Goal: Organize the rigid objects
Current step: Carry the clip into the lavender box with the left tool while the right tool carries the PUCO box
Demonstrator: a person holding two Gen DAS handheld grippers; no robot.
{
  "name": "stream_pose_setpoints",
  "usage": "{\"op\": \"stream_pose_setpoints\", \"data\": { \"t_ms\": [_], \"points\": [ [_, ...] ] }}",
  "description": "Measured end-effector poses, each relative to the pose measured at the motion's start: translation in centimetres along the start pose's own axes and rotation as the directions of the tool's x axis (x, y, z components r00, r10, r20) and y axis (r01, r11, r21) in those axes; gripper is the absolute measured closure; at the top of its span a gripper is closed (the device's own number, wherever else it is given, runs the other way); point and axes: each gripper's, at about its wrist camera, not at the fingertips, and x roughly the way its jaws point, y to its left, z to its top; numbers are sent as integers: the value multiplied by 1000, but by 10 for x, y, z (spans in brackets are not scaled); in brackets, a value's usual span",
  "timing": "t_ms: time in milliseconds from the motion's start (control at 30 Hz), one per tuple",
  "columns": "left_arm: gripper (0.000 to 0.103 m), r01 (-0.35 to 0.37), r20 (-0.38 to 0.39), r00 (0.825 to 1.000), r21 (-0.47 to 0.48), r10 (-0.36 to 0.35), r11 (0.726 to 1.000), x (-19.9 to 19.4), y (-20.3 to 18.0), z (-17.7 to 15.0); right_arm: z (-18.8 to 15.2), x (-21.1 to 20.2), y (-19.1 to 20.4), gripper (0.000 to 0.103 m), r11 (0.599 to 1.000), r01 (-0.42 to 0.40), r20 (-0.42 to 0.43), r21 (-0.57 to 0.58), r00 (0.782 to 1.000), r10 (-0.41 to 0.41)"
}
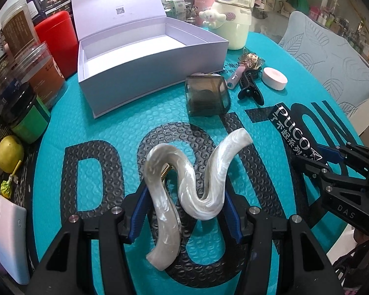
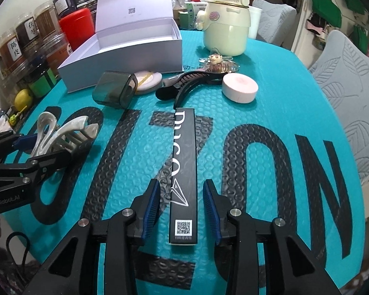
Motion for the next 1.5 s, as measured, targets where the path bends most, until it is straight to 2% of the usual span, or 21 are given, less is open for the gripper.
{"op": "stream_pose_setpoints", "data": {
  "t_ms": [33,67,100,133,567,833,1200,1500],
  "points": [
    [48,0,1,1000,0,0,1000,0,0,0,1,0,0,69,1000,-1,-1,1,1000,1],
    [48,-1,1,1000,0,1,1000,0,0,0,1,0,0,78,1000,0,0,-2,1000,0],
    [48,0,2,1000,-2,0,1000,0,0,0,1,0,0,83,1000,1,1,-5,1000,-1],
    [48,1,2,1000,-4,-1,1000,-1,0,0,1,0,0,85,1000,2,2,-7,1000,-2],
    [49,6,47,999,-13,-5,1000,-21,6,3,4,-22,8,85,999,-15,49,-41,999,17],
    [49,-14,95,995,-32,17,999,-42,13,4,9,-38,21,85,995,-69,89,-78,993,76],
    [49,-54,168,984,-56,62,997,-63,25,20,25,-46,40,85,980,-137,117,-147,981,155],
    [49,-58,198,978,-53,67,997,-66,36,42,49,-49,49,85,968,-163,137,-192,972,191]
  ]
}}
